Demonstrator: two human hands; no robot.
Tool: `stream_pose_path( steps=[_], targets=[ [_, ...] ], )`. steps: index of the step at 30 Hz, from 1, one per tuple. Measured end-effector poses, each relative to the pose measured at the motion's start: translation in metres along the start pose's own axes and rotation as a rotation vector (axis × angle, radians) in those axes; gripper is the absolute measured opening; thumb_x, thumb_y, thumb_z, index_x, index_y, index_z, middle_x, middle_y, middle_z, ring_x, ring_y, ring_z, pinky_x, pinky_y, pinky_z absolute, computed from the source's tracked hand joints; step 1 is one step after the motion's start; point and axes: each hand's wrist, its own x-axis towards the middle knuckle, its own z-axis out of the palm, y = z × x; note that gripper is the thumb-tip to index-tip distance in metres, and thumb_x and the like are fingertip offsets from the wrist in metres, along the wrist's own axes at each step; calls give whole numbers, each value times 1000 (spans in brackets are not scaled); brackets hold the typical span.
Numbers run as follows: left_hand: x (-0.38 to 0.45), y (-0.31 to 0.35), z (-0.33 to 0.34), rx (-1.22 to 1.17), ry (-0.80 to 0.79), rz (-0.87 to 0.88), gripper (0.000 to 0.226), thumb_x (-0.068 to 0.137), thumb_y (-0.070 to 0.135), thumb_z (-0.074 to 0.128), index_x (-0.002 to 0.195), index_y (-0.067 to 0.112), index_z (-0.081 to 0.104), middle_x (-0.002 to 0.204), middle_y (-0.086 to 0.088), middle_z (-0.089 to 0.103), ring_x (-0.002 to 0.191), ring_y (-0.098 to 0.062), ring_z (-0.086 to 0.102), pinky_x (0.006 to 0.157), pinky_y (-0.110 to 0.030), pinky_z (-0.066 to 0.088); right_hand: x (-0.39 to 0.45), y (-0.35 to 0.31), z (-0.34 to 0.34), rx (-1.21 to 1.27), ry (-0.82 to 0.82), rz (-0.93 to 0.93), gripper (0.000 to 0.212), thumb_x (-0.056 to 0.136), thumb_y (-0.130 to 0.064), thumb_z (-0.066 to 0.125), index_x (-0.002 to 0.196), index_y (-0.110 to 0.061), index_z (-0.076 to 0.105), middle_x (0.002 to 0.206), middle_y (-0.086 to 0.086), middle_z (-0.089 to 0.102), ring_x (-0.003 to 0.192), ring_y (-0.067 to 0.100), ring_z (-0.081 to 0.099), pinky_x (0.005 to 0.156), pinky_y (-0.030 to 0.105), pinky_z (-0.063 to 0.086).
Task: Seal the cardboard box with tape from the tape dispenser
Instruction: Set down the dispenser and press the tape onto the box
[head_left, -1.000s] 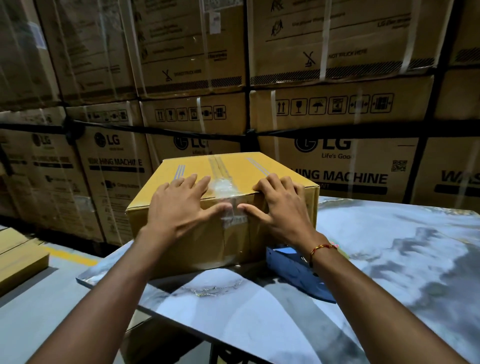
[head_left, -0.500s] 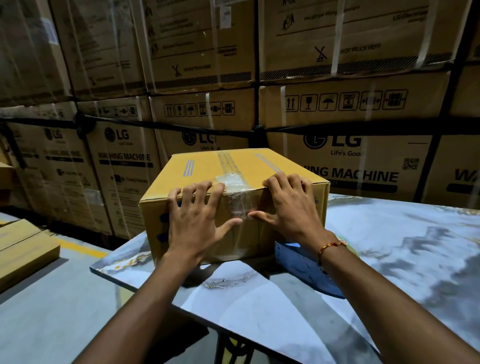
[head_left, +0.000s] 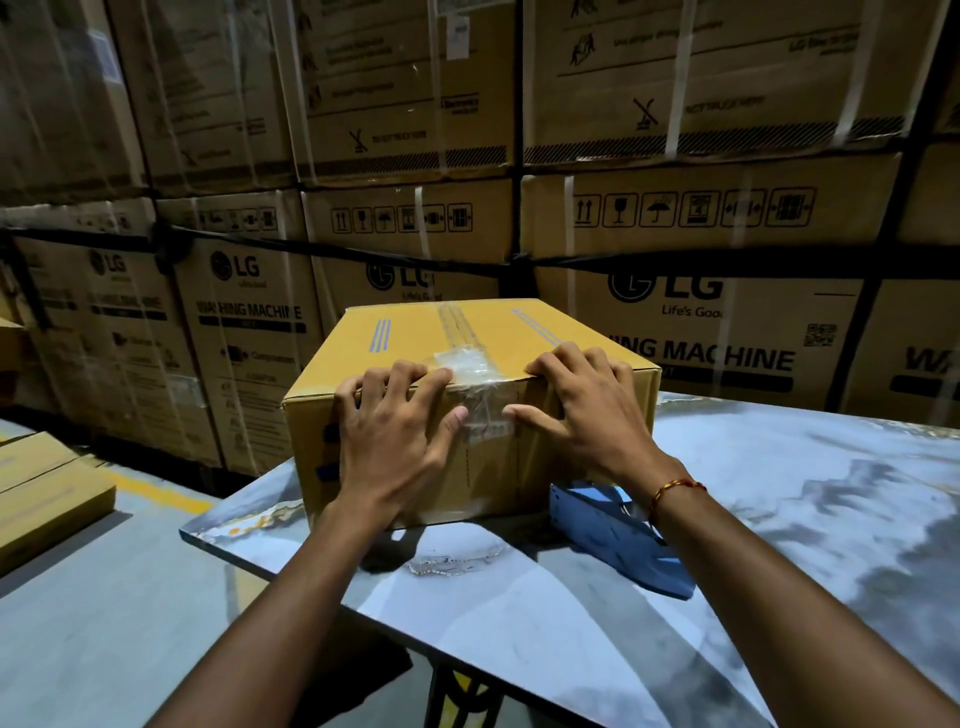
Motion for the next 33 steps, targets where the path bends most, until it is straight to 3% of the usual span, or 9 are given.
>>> stream_pose_path(
  steps=[7, 14, 18, 21, 24, 28, 30, 31, 33],
  targets=[
    [2, 6, 7, -20, 84, -45, 36, 95, 55, 48, 115, 30, 65, 112, 1, 61, 107, -26, 51, 97, -45, 28, 8, -11, 5, -9, 42, 78, 58, 89, -78, 24, 106, -30, 53, 111, -2, 53, 103, 23, 46, 87, 45, 36],
    [-2, -3, 6, 19, 44, 33, 48, 93, 61, 50, 126, 28, 61, 121, -2, 59, 112, -29, 50, 100, -49, 31, -1, -5, 5, -91, 34, -22, 56, 85, -75, 47, 116, -28, 51, 116, -2, 53, 107, 25, 47, 92, 43, 35],
    [-4, -9, 3, 91, -34, 93, 66, 88, 71, 50, 137, 27, 52, 130, -5, 55, 118, -30, 47, 101, -50, 30, -10, -2, 1, -105, -9, -66, 65, 83, -63, 65, 134, -28, 44, 133, -2, 50, 120, 26, 45, 108, 43, 29],
    [-4, -9, -3, 104, -77, 100, 74, 84, 73, 55, 142, 28, 47, 136, -5, 52, 123, -30, 45, 104, -50, 29, -19, -1, -4, -124, -76, -77, 82, 82, -48, 72, 150, -27, 32, 153, -1, 40, 141, 28, 34, 123, 47, 15],
    [-6, -8, -8, 82, -131, 94, 84, 80, 66, 66, 150, 28, 38, 147, -5, 48, 134, -30, 40, 113, -52, 24, -22, -2, -10, -142, -125, -71, 89, 83, -38, 74, 156, -27, 22, 162, -1, 30, 150, 29, 23, 125, 46, 10],
    [-16, -4, -16, 53, -188, 83, 94, 82, 53, 72, 159, 28, 23, 163, -6, 29, 154, -29, 17, 124, -51, 5, -39, -6, -27, -85, -168, -57, 86, 91, -40, 68, 159, -24, 18, 168, 1, 19, 154, 29, 13, 125, 40, 14],
    [-24, 2, -18, -8, -171, 49, 87, 85, 48, 71, 158, 26, 28, 165, -9, 25, 155, -30, 12, 125, -51, 4, -54, -6, -35, -61, -167, -54, 79, 91, -39, 68, 157, -21, 28, 168, 1, 20, 154, 28, 15, 124, 40, 21],
    [-29, 8, -19, -83, -154, 20, 75, 87, 43, 71, 153, 24, 40, 165, -9, 25, 155, -30, 13, 125, -51, 6, -63, -5, -38, -63, -161, -38, 74, 91, -38, 69, 153, -20, 35, 166, 2, 25, 151, 29, 21, 122, 42, 28],
    [-40, 25, -18, -260, -104, -31, 37, 88, 31, 74, 123, 22, 68, 161, -9, 35, 152, -30, 22, 122, -55, 21, -78, -1, -41, -57, -169, 55, 62, 90, -40, 68, 145, -22, 45, 152, 1, 44, 138, 29, 35, 107, 44, 43]
  ],
)
